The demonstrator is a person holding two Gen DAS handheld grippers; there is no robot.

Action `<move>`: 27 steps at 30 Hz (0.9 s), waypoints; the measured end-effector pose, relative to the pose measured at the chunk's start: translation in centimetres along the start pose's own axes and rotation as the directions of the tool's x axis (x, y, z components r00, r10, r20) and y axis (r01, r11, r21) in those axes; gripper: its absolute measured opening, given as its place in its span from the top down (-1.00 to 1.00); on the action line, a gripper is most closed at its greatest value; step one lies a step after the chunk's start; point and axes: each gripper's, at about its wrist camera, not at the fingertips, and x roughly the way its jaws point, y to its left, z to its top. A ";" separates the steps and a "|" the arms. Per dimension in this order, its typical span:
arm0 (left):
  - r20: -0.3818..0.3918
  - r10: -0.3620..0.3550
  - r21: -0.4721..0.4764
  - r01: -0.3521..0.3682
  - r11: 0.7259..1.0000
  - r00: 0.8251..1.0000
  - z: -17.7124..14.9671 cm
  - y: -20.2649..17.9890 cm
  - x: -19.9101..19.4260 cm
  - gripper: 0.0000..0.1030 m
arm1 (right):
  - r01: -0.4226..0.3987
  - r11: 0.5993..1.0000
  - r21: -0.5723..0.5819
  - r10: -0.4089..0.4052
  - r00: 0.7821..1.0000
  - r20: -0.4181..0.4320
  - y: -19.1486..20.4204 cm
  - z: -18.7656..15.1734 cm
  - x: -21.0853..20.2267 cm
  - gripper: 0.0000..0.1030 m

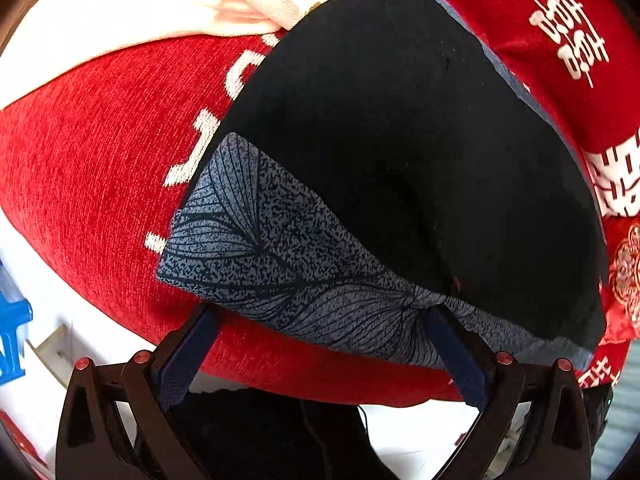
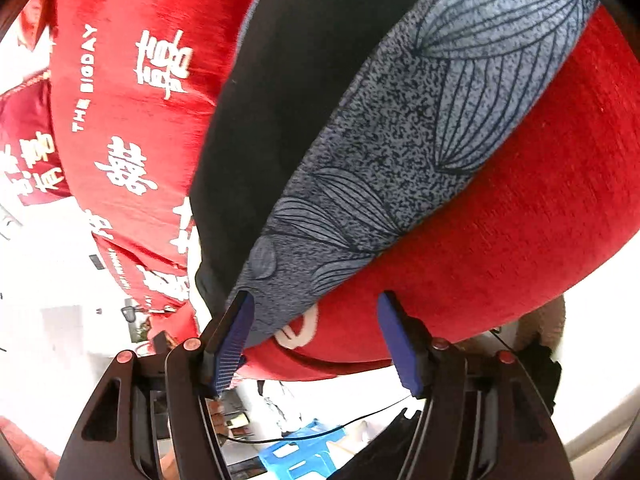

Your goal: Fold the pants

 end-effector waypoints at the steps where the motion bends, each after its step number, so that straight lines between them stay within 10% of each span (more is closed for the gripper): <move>1: 0.000 -0.010 -0.003 0.010 1.000 1.000 0.1 0.1 -0.1 -1.00 | -0.009 1.000 0.001 0.009 1.000 0.004 -0.2 -0.1 -0.1 -0.33; 18: 0.016 -0.164 -0.047 0.164 0.985 0.986 0.6 -2.6 0.6 -1.00 | -0.284 0.948 0.144 0.285 0.958 0.011 -1.5 -0.3 2.7 -0.33; 20: 0.021 -0.150 -0.050 0.151 0.987 0.988 0.6 -3.0 0.7 -0.99 | -0.274 0.945 0.178 0.277 0.961 0.004 -1.3 -0.3 2.9 -0.18; 21: 0.024 -0.149 -0.053 0.150 0.987 0.989 0.4 -2.9 0.5 -0.99 | -0.253 0.948 0.195 0.258 0.966 0.000 -1.1 -0.3 2.9 0.24; 23: 0.033 -0.128 -0.059 0.130 0.990 0.991 0.4 -3.0 0.4 -0.77 | -0.194 0.958 0.213 0.199 0.980 -0.006 -0.8 -0.3 2.7 0.87; 27: 0.029 -0.126 -0.073 0.128 0.989 0.992 0.3 -1.2 -0.8 0.18 | -0.145 0.975 0.168 0.147 0.989 0.000 1.1 -0.6 1.4 0.86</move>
